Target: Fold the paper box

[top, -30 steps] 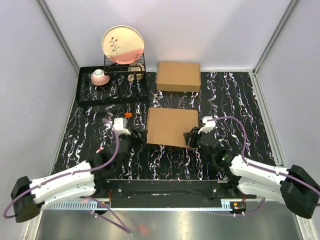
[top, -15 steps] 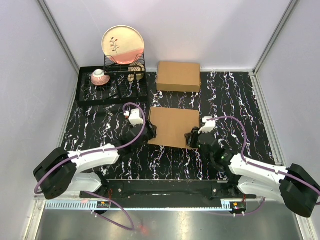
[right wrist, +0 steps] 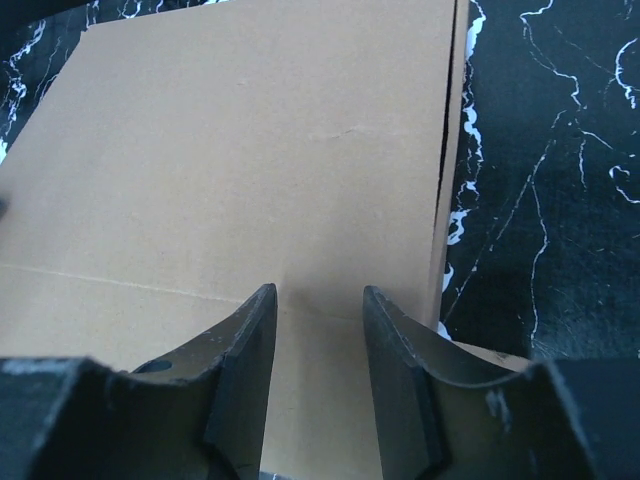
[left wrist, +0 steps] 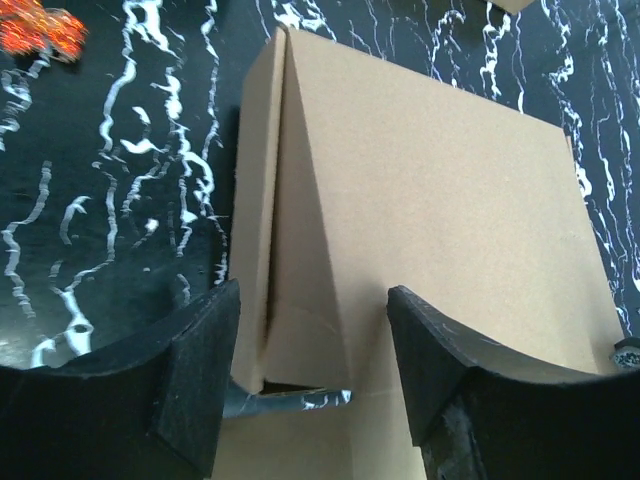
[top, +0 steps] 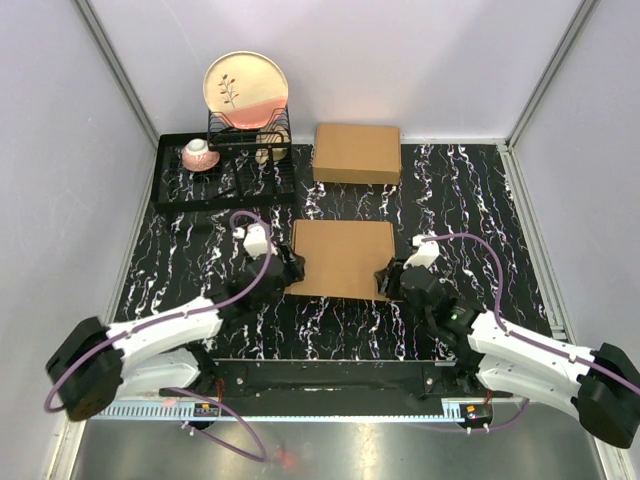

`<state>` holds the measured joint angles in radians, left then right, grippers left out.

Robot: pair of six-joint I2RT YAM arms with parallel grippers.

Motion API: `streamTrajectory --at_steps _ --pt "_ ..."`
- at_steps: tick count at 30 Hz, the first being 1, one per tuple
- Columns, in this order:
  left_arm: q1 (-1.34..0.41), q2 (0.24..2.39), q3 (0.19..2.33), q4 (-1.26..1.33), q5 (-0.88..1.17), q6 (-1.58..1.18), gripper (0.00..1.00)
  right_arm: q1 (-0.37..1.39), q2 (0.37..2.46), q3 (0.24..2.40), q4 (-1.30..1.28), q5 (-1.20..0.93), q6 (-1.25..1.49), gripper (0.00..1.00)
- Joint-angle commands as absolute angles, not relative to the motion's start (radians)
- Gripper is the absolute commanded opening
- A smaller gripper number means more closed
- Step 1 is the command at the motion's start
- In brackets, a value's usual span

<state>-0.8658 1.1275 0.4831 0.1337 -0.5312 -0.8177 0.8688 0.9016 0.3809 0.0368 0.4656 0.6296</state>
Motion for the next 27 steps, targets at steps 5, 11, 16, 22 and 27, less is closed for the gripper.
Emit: streamTrajectory --at_steps 5,11,16,22,27 --pt "-0.754 1.010 0.541 -0.078 -0.614 -0.741 0.66 0.873 0.900 0.422 -0.051 0.515 0.606 0.47" --pt "-0.690 1.218 0.555 -0.008 -0.483 -0.828 0.47 0.873 0.946 0.417 -0.012 0.499 0.607 0.46" --pt "-0.690 1.325 0.563 0.075 -0.342 -0.853 0.14 0.873 0.946 0.414 -0.008 0.491 0.606 0.44" --pt "-0.710 1.250 0.474 0.210 -0.296 -0.859 0.06 0.873 0.950 0.402 0.015 0.489 0.604 0.44" --pt "-0.712 1.259 0.480 0.120 -0.302 -0.802 0.06 0.873 0.983 0.403 0.043 0.479 0.609 0.43"
